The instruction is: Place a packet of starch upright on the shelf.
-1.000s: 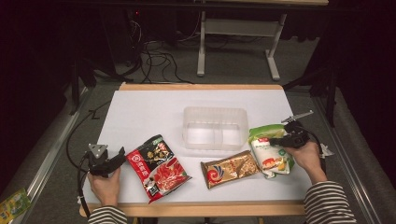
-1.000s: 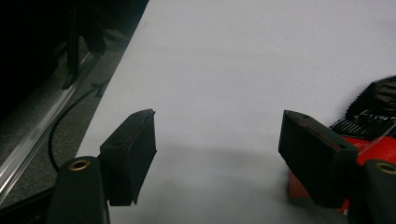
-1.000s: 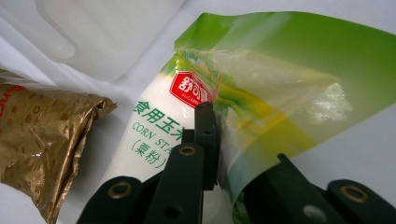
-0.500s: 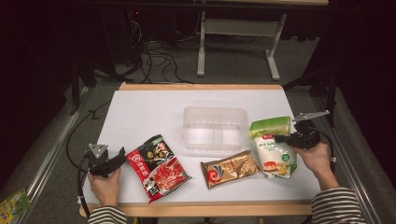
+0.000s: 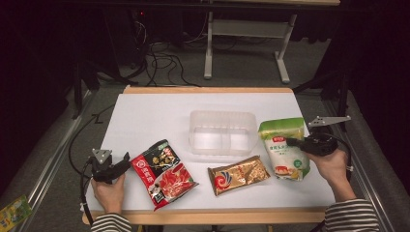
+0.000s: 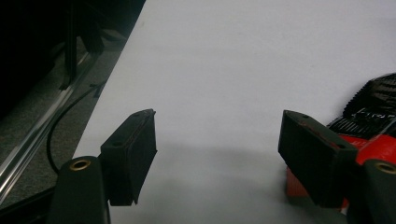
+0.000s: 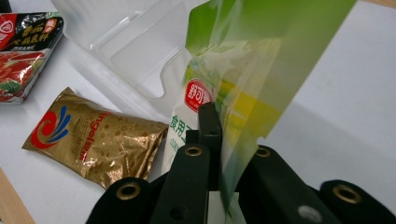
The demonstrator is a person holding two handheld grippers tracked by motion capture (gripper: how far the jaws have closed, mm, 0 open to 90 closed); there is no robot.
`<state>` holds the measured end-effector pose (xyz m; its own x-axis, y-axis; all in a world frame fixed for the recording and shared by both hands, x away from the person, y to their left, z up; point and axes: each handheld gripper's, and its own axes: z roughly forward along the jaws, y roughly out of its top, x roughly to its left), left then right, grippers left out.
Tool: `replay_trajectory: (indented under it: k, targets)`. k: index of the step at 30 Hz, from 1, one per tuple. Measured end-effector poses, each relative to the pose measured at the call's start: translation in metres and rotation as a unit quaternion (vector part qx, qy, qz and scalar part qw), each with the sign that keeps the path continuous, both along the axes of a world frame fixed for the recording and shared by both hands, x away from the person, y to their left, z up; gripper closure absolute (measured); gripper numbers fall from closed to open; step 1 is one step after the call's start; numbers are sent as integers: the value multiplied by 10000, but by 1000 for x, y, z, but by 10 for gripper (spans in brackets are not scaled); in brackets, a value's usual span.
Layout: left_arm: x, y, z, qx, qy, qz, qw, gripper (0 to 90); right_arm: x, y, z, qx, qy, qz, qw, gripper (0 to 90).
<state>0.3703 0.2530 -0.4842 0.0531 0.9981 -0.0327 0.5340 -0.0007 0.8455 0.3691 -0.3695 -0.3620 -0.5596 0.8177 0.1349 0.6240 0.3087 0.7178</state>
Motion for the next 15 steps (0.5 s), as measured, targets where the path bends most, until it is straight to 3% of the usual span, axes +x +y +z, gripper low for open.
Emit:
replay_trajectory:
  k: [15]
  targets:
    - [0,0,0,-5,-1,-1,10000,283,-20,4,21,150,-351,4,9993,900]
